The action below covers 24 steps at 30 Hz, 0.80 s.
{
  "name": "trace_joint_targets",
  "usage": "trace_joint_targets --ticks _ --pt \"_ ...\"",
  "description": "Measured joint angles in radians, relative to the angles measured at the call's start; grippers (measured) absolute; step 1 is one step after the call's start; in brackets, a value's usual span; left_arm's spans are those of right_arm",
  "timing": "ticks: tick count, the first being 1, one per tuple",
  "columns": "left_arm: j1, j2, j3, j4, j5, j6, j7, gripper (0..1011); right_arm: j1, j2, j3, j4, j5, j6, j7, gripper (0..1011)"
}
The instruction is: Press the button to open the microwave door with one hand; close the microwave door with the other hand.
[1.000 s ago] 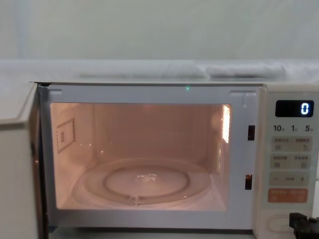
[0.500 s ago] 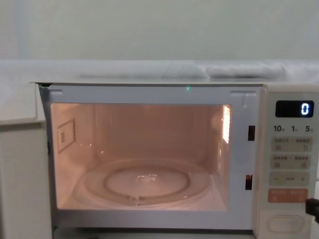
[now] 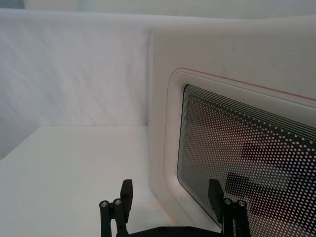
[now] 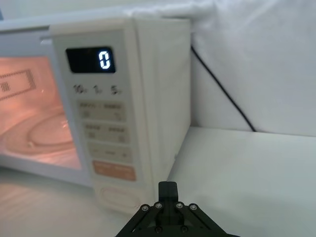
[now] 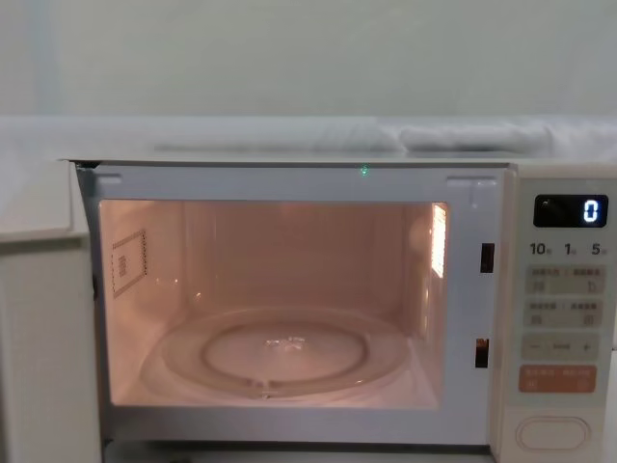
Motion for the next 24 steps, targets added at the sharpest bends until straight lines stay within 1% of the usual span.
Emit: trace_joint_targets --ticks 3,8,15,18,19,20,21,22,24 --pt "0.000 0.000 0.000 0.000 0.000 0.000 0.000 1001 0.003 0.003 0.006 0.006 0.021 -0.016 0.001 0" --pt "0.000 0.000 0.000 0.000 0.000 0.000 0.000 1001 0.003 0.004 0.006 0.001 0.053 -0.033 0.009 0" --pt "0.000 0.000 0.000 0.000 0.000 0.000 0.000 1001 0.002 0.004 0.004 0.000 0.052 -0.032 0.010 4" --pt "0.000 0.000 0.000 0.000 0.000 0.000 0.000 1001 0.002 0.004 0.004 0.000 0.049 -0.030 0.010 83" --pt "0.000 0.000 0.000 0.000 0.000 0.000 0.000 1001 0.002 0.004 0.004 0.000 0.049 -0.030 0.010 83" --pt "0.000 0.000 0.000 0.000 0.000 0.000 0.000 1001 0.002 0.004 0.004 0.000 0.048 -0.029 0.010 123" --pt "0.000 0.000 0.000 0.000 0.000 0.000 0.000 1001 0.002 0.004 0.003 0.000 0.048 -0.029 0.010 139" --pt "0.000 0.000 0.000 0.000 0.000 0.000 0.000 1001 0.002 0.003 0.003 0.000 0.047 -0.028 0.009 189" --pt "0.000 0.000 0.000 0.000 0.000 0.000 0.000 1001 0.002 0.003 0.003 0.000 0.045 -0.028 0.009 226"
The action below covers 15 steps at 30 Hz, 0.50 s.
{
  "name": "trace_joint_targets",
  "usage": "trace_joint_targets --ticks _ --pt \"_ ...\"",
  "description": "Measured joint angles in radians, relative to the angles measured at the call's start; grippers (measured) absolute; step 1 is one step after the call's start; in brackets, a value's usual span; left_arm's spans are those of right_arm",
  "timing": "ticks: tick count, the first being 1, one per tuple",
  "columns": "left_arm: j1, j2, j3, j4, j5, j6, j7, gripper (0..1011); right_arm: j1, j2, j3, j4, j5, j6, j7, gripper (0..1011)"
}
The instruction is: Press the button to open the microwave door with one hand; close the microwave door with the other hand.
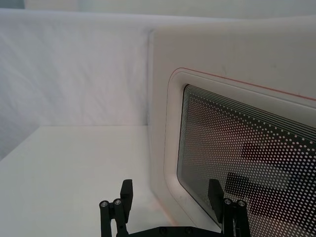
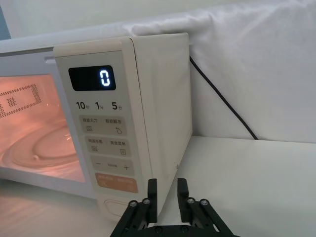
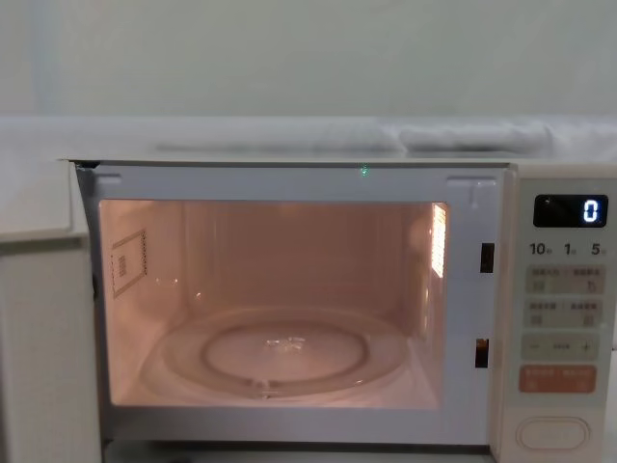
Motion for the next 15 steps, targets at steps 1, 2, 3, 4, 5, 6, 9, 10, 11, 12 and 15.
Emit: trace_joint_targets --ticks 1,2,3,4,5,6,9,10,11,12,15 --pt "0.000 0.000 0.000 0.000 0.000 0.000 0.000 1001 0.000 0.000 0.000 0.000 -0.001 0.000 0.000 283" --pt "0.000 0.000 0.000 0.000 0.000 0.000 0.000 1001 0.000 0.000 0.000 0.000 -0.001 0.000 0.000 303" --pt "0.000 0.000 0.000 0.000 0.000 0.000 0.000 1001 0.000 0.000 0.000 0.000 -0.001 0.001 0.000 326" --pt "0.000 0.000 0.000 0.000 0.000 0.000 0.000 1001 0.000 0.000 0.000 0.000 -0.002 0.001 0.000 363" --pt "0.000 0.000 0.000 0.000 0.000 0.000 0.000 1001 0.000 0.000 0.000 0.000 -0.002 0.001 0.000 363" --pt "0.000 0.000 0.000 0.000 0.000 0.000 0.000 1001 0.000 -0.001 0.000 0.000 -0.002 0.001 0.000 423" --pt "0.000 0.000 0.000 0.000 0.000 0.000 0.000 1001 0.000 -0.001 0.000 0.000 -0.003 0.002 -0.001 525" --pt "0.000 0.000 0.000 0.000 0.000 0.000 0.000 1001 0.000 -0.001 0.000 0.000 -0.003 0.002 -0.001 541" --pt "0.000 0.000 0.000 0.000 0.000 0.000 0.000 1001 0.000 -0.001 0.000 0.000 -0.003 0.002 -0.001 588" --pt "0.000 0.000 0.000 0.000 0.000 0.000 0.000 1001 0.000 -0.001 0.000 0.000 -0.004 0.002 -0.001 599" --pt "0.000 0.000 0.000 0.000 0.000 0.000 0.000 1001 0.000 -0.001 0.000 0.000 -0.004 0.002 -0.001 707"
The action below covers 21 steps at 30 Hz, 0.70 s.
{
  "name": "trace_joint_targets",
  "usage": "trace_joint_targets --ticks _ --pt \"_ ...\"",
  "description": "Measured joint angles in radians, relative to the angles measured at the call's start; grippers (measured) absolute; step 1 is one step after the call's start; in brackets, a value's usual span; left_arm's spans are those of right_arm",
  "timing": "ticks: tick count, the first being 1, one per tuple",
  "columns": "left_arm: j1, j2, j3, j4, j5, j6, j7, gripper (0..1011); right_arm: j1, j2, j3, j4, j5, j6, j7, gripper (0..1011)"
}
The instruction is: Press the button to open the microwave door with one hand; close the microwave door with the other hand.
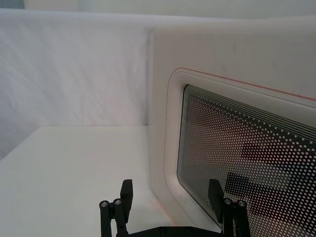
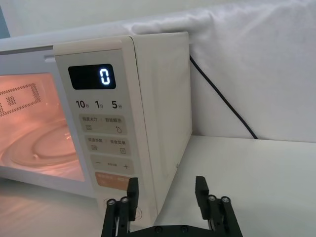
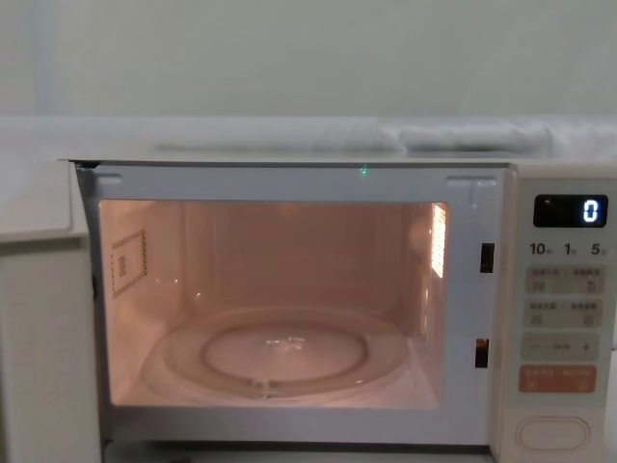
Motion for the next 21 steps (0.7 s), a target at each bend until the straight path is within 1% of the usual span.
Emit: trace_joint_targets --ticks 1,3,4,10,12,21 --pt "0.000 0.000 0.000 0.000 0.000 0.000 0.000 1001 0.000 0.000 0.000 0.000 0.000 0.000 0.000 767" --pt "0.000 0.000 0.000 0.000 0.000 0.000 0.000 1001 0.000 0.000 0.000 0.000 0.000 0.000 0.000 796" --pt "0.000 0.000 0.000 0.000 0.000 0.000 0.000 1001 0.000 0.000 0.000 0.000 0.000 0.000 0.000 859" --pt "0.000 0.000 0.000 0.000 0.000 0.000 0.000 1001 0.000 0.000 0.000 0.000 -0.001 0.001 -0.001 989" --pt "0.000 0.000 0.000 0.000 0.000 0.000 0.000 1001 0.000 0.000 0.000 0.000 -0.001 0.001 -0.001 1002" --pt "0.000 0.000 0.000 0.000 0.000 0.000 0.000 1001 0.000 0.000 0.000 0.000 -0.001 0.001 -0.001 1002"
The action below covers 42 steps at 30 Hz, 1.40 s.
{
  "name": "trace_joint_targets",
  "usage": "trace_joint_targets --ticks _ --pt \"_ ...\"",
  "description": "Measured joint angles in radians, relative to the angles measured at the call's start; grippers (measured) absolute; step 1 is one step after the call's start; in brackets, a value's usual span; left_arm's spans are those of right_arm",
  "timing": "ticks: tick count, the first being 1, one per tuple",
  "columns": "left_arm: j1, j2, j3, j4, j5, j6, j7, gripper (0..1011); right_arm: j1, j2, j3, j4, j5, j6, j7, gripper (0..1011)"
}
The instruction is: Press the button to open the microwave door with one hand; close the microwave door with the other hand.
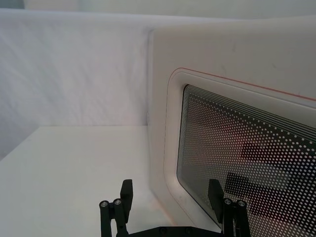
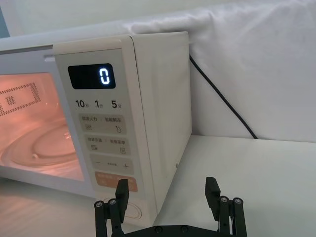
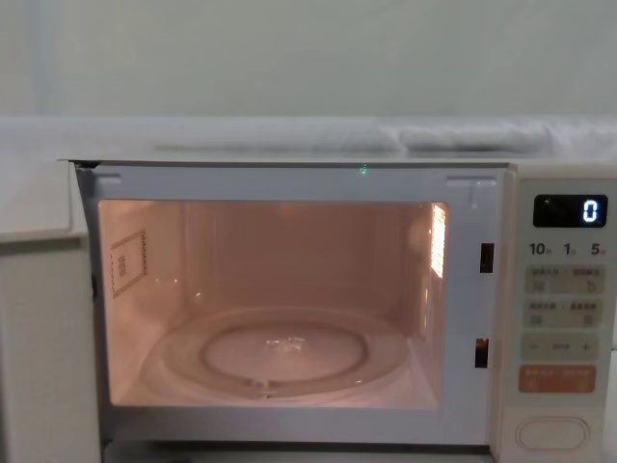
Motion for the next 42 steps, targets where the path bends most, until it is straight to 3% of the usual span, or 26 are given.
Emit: trace_joint_targets --ticks 19,29,31,33,35,42 --pt "0.000 0.000 0.000 0.000 0.000 0.000 0.000 964 0.000 0.000 0.000 0.000 0.000 0.000 0.000 1002" --pt "0.000 0.000 0.000 0.000 0.000 0.000 0.000 708 0.000 0.000 0.000 0.000 0.000 0.000 0.000 1002" --pt "0.000 0.000 0.000 0.000 0.000 0.000 0.000 606 0.000 0.000 0.000 0.000 0.000 0.000 0.000 1002" --pt "0.000 0.000 0.000 0.000 0.000 0.000 0.000 590 0.000 0.000 0.000 0.000 0.000 0.000 0.000 1002" --pt "0.000 0.000 0.000 0.000 0.000 0.000 0.000 481 0.000 0.000 0.000 0.000 0.000 0.000 0.000 1002" --pt "0.000 0.000 0.000 0.000 0.000 0.000 0.000 251 0.000 0.000 0.000 0.000 0.000 0.000 0.000 1002"
